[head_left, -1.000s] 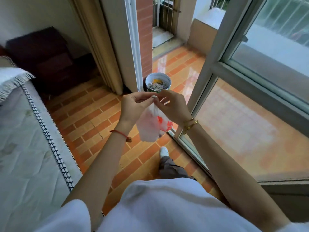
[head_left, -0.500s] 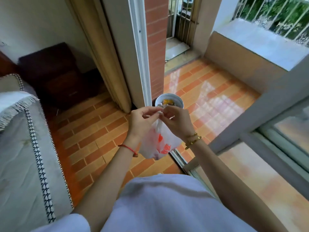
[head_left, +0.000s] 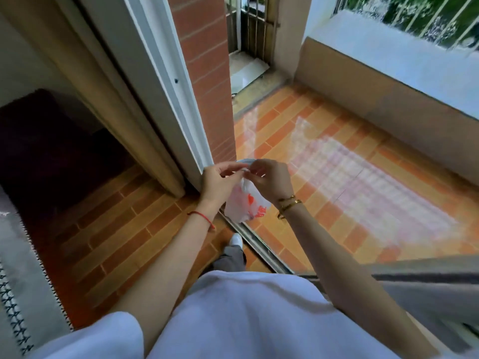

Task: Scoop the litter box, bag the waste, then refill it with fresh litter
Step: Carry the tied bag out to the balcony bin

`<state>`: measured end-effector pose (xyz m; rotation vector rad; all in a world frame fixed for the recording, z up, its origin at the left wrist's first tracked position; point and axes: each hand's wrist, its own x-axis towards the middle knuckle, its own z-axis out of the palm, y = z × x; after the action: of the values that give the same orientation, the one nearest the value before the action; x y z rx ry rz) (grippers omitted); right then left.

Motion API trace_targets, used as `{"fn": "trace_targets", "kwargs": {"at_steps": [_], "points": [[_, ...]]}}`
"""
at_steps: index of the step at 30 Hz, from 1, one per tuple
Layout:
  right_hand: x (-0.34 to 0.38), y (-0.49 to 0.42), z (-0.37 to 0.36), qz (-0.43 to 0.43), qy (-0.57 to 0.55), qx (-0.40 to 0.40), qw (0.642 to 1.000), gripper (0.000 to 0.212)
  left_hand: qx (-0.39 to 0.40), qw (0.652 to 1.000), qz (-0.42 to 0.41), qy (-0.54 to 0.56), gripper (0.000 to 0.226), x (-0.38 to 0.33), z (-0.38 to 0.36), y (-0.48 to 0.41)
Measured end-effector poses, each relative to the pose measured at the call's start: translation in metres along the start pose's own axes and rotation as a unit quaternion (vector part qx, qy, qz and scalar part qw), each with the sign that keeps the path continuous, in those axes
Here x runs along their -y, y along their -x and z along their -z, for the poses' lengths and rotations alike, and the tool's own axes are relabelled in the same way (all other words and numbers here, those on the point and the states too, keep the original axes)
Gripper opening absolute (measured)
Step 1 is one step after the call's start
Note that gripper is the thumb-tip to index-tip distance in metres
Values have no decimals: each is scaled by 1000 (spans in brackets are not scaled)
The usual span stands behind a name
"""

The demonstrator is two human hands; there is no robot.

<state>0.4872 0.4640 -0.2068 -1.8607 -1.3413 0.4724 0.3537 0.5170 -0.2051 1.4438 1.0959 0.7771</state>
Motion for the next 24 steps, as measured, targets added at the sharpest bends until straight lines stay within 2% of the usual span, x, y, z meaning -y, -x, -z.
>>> {"fn": "trace_targets", "kwargs": {"at_steps": [6, 12, 16, 24], "points": [[-31, -88, -17, -27, 86, 24, 996, 11, 66, 996, 50, -12, 20, 10, -7, -97], [-65, -152, -33, -95, 76, 58, 991, 12, 107, 990, 87, -14, 16, 28, -20, -178], [-87, -185, -44, -131, 57, 96, 985, 11, 107, 985, 128, -34, 16, 46, -30, -216], [-153, -242, -83, -137, 70, 160, 975, 13, 62, 968, 243, 17, 19, 104, -53, -277]]}}
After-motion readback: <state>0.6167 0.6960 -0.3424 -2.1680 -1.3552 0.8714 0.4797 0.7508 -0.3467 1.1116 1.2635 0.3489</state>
